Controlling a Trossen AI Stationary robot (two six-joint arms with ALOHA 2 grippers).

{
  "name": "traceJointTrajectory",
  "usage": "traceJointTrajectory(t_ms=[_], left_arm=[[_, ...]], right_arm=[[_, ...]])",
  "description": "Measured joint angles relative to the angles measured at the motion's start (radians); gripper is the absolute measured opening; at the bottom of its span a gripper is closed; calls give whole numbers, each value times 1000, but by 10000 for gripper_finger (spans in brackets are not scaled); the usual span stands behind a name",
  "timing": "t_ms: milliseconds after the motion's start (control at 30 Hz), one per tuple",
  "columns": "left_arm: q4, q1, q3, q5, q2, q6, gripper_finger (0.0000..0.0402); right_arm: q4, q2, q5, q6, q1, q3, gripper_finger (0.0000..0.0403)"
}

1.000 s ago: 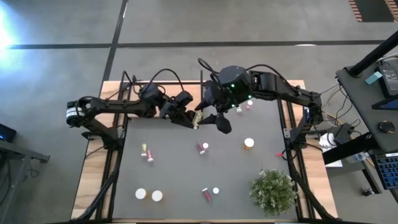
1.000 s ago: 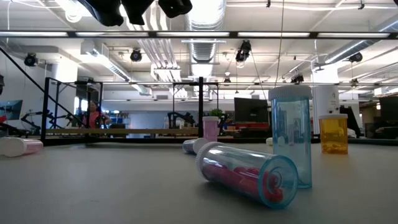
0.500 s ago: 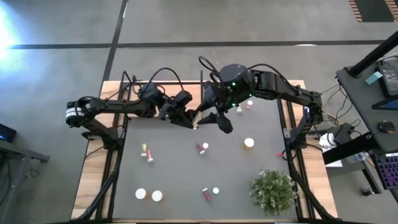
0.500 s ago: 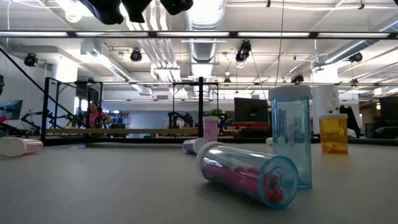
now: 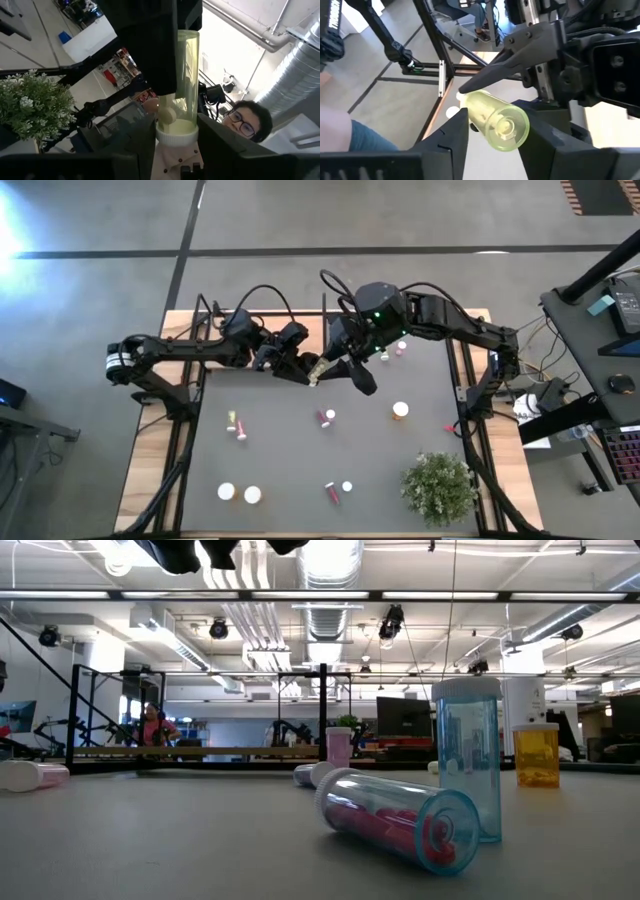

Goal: Pick and place medicine bottles onto shelf by color
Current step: Put the middle yellow pill bottle on the shelf

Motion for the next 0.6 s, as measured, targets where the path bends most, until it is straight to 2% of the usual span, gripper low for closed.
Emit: traceJointTrajectory(t_ms=[267, 600], left_arm=[[1, -1, 1, -25, 0, 0, 116], [-6, -2, 1, -63, 1, 90, 116]], right_arm=[[-2, -2, -12, 18, 0, 0, 83], [-30, -14, -4, 26, -2, 0, 78]])
